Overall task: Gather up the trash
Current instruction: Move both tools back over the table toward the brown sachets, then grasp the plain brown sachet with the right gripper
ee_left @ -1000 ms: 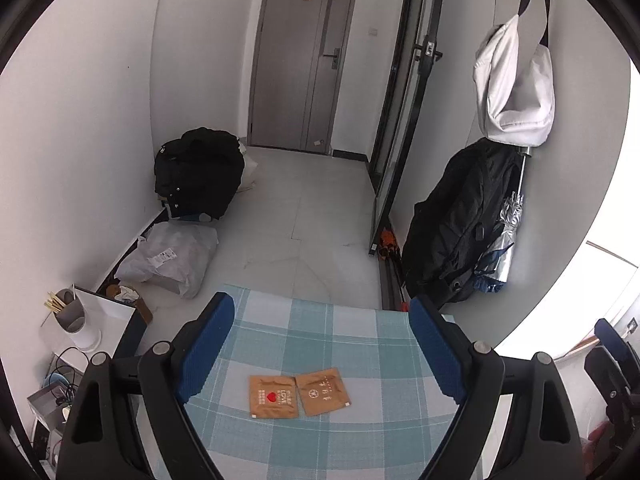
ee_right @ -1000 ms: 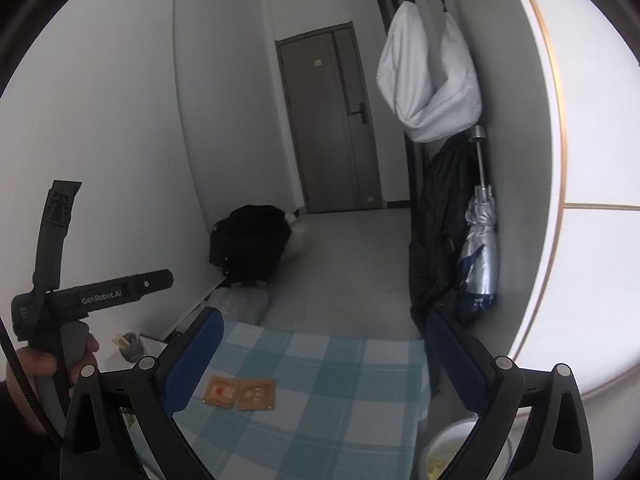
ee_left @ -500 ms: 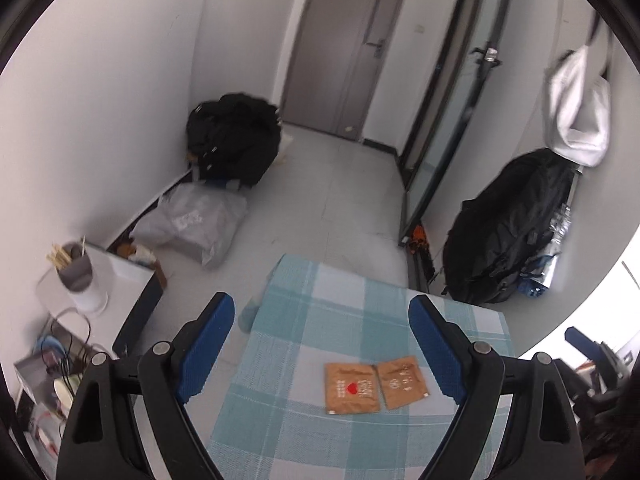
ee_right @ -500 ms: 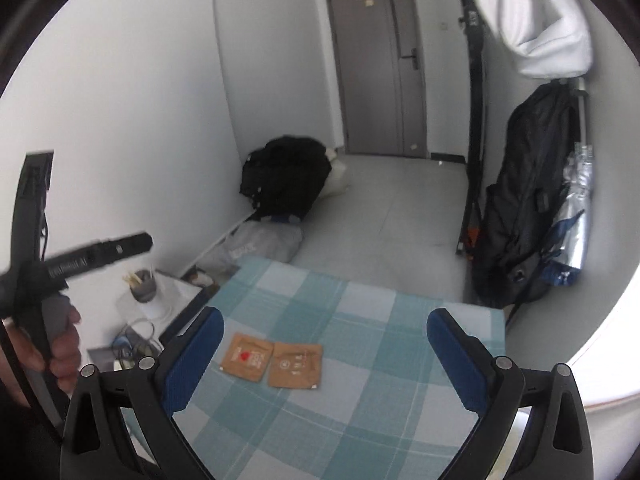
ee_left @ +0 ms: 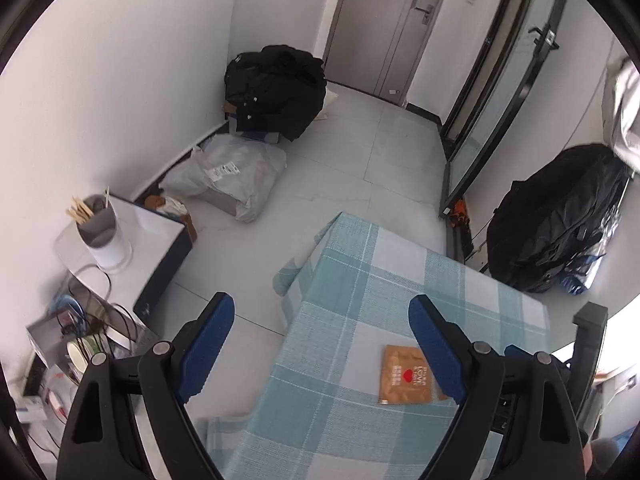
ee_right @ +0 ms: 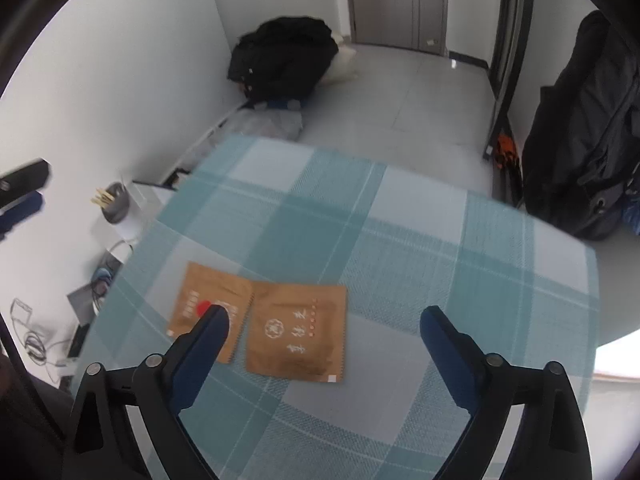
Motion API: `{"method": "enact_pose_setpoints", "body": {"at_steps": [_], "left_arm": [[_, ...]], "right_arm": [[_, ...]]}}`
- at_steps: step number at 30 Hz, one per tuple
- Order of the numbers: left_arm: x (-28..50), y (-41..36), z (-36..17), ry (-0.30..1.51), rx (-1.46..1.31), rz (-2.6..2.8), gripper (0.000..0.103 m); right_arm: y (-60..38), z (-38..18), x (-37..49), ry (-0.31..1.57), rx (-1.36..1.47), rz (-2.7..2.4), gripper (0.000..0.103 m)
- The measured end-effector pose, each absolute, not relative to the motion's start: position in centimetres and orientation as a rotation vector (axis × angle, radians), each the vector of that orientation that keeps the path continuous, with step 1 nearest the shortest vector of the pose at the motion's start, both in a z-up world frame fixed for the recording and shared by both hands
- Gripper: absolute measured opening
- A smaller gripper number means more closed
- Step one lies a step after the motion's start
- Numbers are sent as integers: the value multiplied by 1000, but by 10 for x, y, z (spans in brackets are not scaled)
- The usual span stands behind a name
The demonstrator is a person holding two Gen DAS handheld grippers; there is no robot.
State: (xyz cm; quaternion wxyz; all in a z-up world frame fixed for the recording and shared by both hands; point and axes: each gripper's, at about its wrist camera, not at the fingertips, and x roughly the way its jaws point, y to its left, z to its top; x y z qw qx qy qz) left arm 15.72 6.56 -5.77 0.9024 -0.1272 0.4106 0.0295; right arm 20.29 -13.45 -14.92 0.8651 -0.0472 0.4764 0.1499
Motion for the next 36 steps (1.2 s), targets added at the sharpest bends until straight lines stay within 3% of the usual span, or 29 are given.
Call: {"method": "enact_pose_setpoints", "body": {"at_steps": [10,11,13,16,25,36], "left_arm": [[164,81,-69,894,-273,105,87],[165,82,-70,896,-262,117,87],[169,82,-76,914,-252,128,87],[171,83,-83,932,-251,143,87],[172,79,-81,940,-239,140,87],[182,80,-84,953,-252,164,87]], "right_arm": [[-108,-181,184,951,-268,328,92],[-107,-180,180,919,-271,346,84],[-108,-180,179,915,-261,362,83],[-110,-177,178,917,-262,362,68],[-102,-175,176,901,-327,359,52],[-112,-173,174,939,-252,372,51]]}}
